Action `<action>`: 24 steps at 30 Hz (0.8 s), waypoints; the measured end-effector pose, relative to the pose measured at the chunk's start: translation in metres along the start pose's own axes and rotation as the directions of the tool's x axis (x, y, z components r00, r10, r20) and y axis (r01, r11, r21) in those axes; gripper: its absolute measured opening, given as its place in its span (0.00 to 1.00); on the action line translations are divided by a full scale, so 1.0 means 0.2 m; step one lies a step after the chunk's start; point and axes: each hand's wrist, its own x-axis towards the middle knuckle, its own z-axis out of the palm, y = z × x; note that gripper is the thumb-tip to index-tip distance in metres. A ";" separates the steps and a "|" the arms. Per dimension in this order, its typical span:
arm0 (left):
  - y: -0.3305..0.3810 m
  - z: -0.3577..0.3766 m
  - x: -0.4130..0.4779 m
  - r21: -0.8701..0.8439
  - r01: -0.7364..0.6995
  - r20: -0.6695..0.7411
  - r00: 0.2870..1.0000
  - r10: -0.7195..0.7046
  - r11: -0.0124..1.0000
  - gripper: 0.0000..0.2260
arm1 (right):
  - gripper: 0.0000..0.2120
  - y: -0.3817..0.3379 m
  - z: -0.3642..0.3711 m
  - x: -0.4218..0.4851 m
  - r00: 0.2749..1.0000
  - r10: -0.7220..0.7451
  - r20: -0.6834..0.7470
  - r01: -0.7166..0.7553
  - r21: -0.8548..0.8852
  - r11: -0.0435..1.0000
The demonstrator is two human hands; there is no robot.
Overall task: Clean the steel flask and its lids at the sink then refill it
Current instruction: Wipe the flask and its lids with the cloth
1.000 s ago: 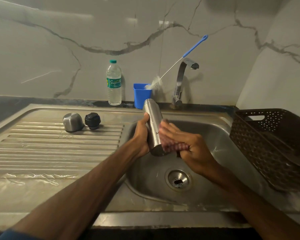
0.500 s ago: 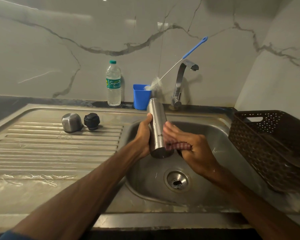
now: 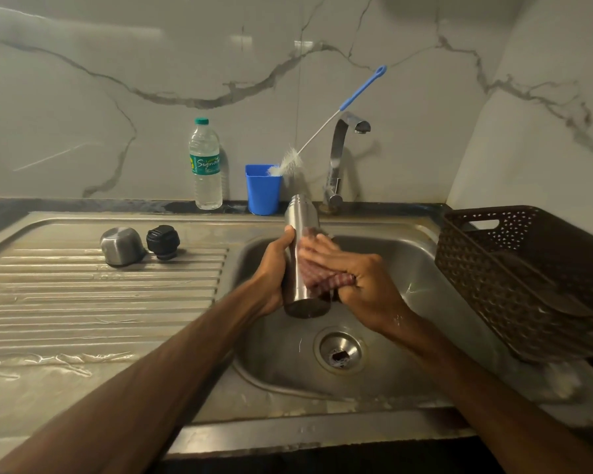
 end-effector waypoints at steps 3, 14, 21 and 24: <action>-0.01 0.03 0.00 0.055 -0.029 -0.002 1.000 0.029 0.998 0.25 | 0.34 0.04 -0.03 0.02 0.987 0.118 -0.110 -0.122 -0.023 0.992; -0.02 0.06 -0.01 0.086 -0.060 0.064 0.996 0.055 0.995 0.25 | 0.34 0.05 -0.02 0.02 0.971 0.132 -0.198 -0.141 -0.028 0.990; -0.02 0.03 -0.01 0.058 -0.061 0.062 0.996 0.058 0.996 0.24 | 0.34 0.05 -0.01 0.03 0.986 0.064 -0.153 -0.069 -0.025 0.997; -0.03 0.07 -0.01 0.090 -0.070 0.063 0.996 0.065 0.993 0.24 | 0.33 0.07 -0.03 0.02 0.953 0.149 -0.263 -0.159 -0.014 0.987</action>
